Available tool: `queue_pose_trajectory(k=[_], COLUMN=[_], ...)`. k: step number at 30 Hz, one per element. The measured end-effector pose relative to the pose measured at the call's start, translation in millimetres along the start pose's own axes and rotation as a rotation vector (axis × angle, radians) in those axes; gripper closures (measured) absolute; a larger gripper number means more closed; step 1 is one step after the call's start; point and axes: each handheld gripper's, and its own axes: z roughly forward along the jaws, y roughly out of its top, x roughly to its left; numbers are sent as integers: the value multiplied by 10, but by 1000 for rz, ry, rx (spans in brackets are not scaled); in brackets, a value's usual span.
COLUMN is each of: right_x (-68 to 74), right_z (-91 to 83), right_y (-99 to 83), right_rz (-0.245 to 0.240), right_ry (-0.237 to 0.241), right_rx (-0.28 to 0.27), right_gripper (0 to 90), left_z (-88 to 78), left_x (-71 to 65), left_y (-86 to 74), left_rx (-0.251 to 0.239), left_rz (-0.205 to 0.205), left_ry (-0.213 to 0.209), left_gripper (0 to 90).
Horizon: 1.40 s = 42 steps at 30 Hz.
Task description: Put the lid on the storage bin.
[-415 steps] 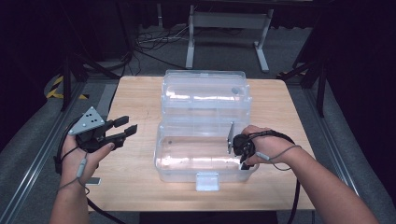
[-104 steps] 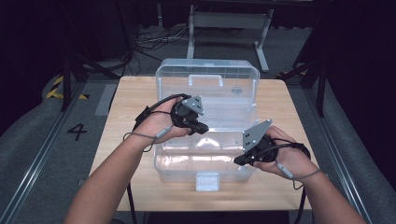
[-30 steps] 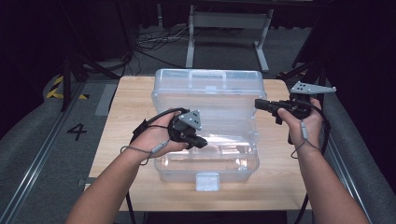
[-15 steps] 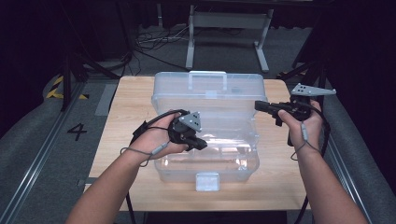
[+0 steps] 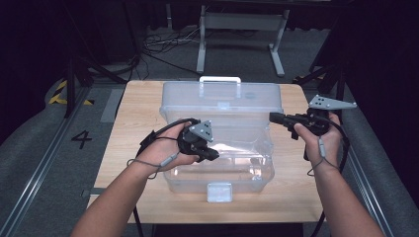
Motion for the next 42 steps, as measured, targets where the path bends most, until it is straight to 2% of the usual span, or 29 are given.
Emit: queue_pose_trajectory(k=[3,5,8,13,17,19,29,32,34,39,42], right_x=[33,51,72,101,123,132,154,162,165,172,179], right_z=[-19,-29,-43,-61,-78,-87,-123,-124,-123,-130,-127], right_y=[-21,-25,-22,-12,-12,-15,-41,-52,-60,-88,-103], right_rz=[-5,-11,-15,-22,-36,-38,-43,-47,-50,-51,-60], right_ry=[4,1,7,12,10,10,13,13,15,18,19], right_rx=[-7,-3,-5,-5,-3,-3,4,9,11,14,19], right_gripper=[900,900,900,900,900,900,900,900,900,900,900], left_z=[-18,-55,-138,-225,-327,-379,-520,-549,-590,-657,-665], left_x=[-19,-44,-76,-86,-59,-40,-11,-5,-1,-17,-22], left_y=[1,8,10,-20,-85,-140,-357,-397,-469,-595,-633], left_rx=[-14,-46,-95,-135,-208,-229,-291,-296,-309,-320,-328], left_rz=[-13,-27,-42,-67,-105,-129,-205,-220,-250,-289,-301], left_ry=[-2,4,-5,13,27,44,100,118,142,191,197], left_gripper=[812,752,735,746,753,762,776,787,788,793,793])
